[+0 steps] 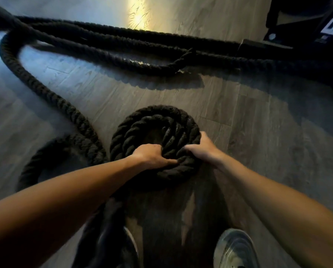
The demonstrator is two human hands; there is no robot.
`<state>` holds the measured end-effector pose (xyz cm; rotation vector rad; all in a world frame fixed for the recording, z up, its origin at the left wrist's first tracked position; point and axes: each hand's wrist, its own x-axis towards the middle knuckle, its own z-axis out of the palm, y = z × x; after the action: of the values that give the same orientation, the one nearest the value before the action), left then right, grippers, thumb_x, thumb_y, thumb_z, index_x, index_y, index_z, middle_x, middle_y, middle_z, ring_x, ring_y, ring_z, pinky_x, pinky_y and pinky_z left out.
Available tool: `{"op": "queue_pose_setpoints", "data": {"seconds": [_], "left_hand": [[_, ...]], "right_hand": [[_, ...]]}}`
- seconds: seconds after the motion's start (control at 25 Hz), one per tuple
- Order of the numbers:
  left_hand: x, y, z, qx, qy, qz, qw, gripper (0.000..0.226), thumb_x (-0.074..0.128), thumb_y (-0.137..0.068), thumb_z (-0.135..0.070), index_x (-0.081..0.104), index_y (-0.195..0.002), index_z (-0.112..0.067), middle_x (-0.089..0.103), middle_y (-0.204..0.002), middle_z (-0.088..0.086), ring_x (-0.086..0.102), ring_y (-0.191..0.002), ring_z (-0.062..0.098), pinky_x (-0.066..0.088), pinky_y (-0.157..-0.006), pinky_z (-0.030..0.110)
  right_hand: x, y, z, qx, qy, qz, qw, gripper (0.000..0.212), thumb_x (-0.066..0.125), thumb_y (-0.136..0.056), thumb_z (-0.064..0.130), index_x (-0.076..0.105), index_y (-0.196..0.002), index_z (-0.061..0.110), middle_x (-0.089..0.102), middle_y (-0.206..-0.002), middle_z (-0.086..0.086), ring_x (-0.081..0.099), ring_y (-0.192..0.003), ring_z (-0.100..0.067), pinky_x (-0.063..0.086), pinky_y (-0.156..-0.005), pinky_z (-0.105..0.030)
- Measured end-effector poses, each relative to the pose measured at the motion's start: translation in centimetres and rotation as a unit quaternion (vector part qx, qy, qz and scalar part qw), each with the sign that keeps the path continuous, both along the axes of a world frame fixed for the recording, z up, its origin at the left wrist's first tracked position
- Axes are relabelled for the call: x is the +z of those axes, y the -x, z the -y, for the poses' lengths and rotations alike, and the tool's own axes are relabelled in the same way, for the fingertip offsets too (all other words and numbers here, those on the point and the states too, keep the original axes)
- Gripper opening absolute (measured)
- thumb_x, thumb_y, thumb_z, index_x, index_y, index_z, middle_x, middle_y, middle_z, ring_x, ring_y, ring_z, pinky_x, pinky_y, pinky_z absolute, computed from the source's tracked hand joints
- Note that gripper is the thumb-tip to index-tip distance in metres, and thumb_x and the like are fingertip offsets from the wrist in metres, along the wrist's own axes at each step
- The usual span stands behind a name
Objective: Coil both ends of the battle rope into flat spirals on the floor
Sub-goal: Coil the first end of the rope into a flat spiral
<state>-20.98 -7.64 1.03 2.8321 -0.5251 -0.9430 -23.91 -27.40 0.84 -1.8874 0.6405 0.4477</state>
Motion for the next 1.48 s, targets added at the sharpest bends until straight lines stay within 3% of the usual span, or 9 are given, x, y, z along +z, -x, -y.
{"op": "queue_pose_setpoints", "data": {"seconds": [0.2, 0.32, 0.44, 0.72, 0.84, 1.0, 1.16, 1.36, 1.48], "left_hand": [[-0.1, 0.3, -3.2, -0.329, 0.016, 0.058, 0.942, 0.077, 0.064, -0.068, -0.075, 0.049, -0.135, -0.039, 0.059, -0.126, -0.006, 0.049, -0.124, 0.023, 0.032, -0.11, 0.044], [0.6, -0.4, -3.9, -0.417, -0.054, 0.096, 0.902, 0.097, 0.046, -0.06, -0.085, 0.032, -0.146, -0.042, 0.049, -0.136, 0.0, 0.039, -0.132, 0.027, 0.013, -0.119, 0.06], [0.9, -0.6, -3.7, -0.442, -0.107, 0.112, 0.884, 0.09, 0.038, -0.071, -0.09, 0.027, -0.147, -0.043, 0.053, -0.133, 0.005, 0.048, -0.125, 0.035, 0.015, -0.117, 0.062], [1.0, 0.3, -3.9, -0.391, -0.166, 0.104, 0.899, 0.096, 0.018, -0.071, -0.096, 0.033, -0.143, -0.034, 0.047, -0.136, 0.008, 0.041, -0.126, 0.035, 0.029, -0.102, 0.074], [0.9, 0.1, -3.6, -0.34, -0.176, 0.099, 0.919, 0.101, 0.018, -0.068, -0.098, 0.039, -0.141, -0.031, 0.046, -0.138, 0.008, 0.042, -0.126, 0.032, 0.039, -0.095, 0.066], [0.5, 1.1, -1.6, -0.141, -0.17, 0.054, 0.974, 0.095, 0.026, -0.074, -0.093, 0.042, -0.142, -0.029, 0.046, -0.143, 0.007, 0.041, -0.132, 0.033, 0.038, -0.098, 0.069], [-0.1, 2.1, 0.2, -0.045, -0.127, 0.045, 0.99, 0.088, 0.036, -0.075, -0.091, 0.049, -0.135, -0.028, 0.054, -0.136, 0.006, 0.047, -0.129, 0.033, 0.04, -0.1, 0.066], [2.4, -1.3, -1.4, -0.102, -0.103, 0.084, 0.986, 0.091, 0.052, -0.063, -0.092, 0.056, -0.125, -0.026, 0.056, -0.126, 0.008, 0.054, -0.119, 0.034, 0.05, -0.09, 0.047], [4.5, -4.7, -4.9, -0.073, -0.14, 0.136, 0.978, 0.082, 0.049, -0.062, -0.094, 0.059, -0.118, -0.035, 0.057, -0.126, 0.004, 0.052, -0.12, 0.032, 0.044, -0.092, 0.048]], "right_hand": [[0.1, -0.1, 7.0, 0.227, 0.211, -0.011, 0.951, 0.077, 0.072, -0.081, 0.033, 0.035, -0.146, 0.013, 0.048, -0.136, -0.012, 0.046, -0.128, -0.03, 0.042, -0.107, -0.041], [-0.6, 2.2, 6.5, 0.173, 0.289, 0.034, 0.941, 0.08, 0.062, -0.085, 0.047, 0.03, -0.153, 0.021, 0.038, -0.131, -0.012, 0.045, -0.122, -0.037, 0.044, -0.103, -0.046], [-0.8, 4.0, 3.6, 0.096, 0.316, 0.055, 0.942, 0.073, 0.053, -0.094, 0.033, 0.021, -0.157, 0.017, 0.037, -0.141, -0.019, 0.05, -0.12, -0.045, 0.043, -0.1, -0.046], [-1.1, 8.9, -4.6, 0.081, 0.239, -0.051, 0.966, 0.095, 0.049, -0.086, 0.046, -0.011, -0.157, 0.028, -0.036, -0.159, -0.01, -0.01, -0.147, -0.052, 0.03, -0.111, -0.06], [-1.0, 7.2, -3.0, 0.083, 0.214, 0.012, 0.973, 0.095, 0.06, -0.084, 0.042, 0.004, -0.16, 0.029, -0.028, -0.163, -0.008, -0.003, -0.147, -0.053, 0.021, -0.117, -0.054], [0.9, -1.0, 1.9, 0.26, 0.207, 0.086, 0.939, 0.084, 0.071, -0.084, 0.027, 0.031, -0.157, 0.022, -0.005, -0.167, -0.012, 0.01, -0.15, -0.04, 0.02, -0.12, -0.041], [1.5, -3.5, 0.4, 0.278, 0.287, 0.129, 0.907, 0.081, 0.069, -0.075, 0.019, 0.04, -0.15, 0.026, 0.011, -0.165, -0.013, 0.014, -0.149, -0.037, 0.027, -0.119, -0.046], [0.1, 3.7, -6.5, 0.188, 0.32, 0.036, 0.928, 0.084, 0.05, -0.08, 0.034, 0.015, -0.156, 0.03, -0.021, -0.164, -0.012, -0.018, -0.147, -0.048, 0.016, -0.112, -0.071], [0.2, 5.9, -6.2, 0.16, 0.244, 0.026, 0.956, 0.083, 0.054, -0.085, 0.033, 0.014, -0.157, 0.031, -0.038, -0.158, 0.003, 0.002, -0.145, -0.055, 0.038, -0.097, -0.054]]}}
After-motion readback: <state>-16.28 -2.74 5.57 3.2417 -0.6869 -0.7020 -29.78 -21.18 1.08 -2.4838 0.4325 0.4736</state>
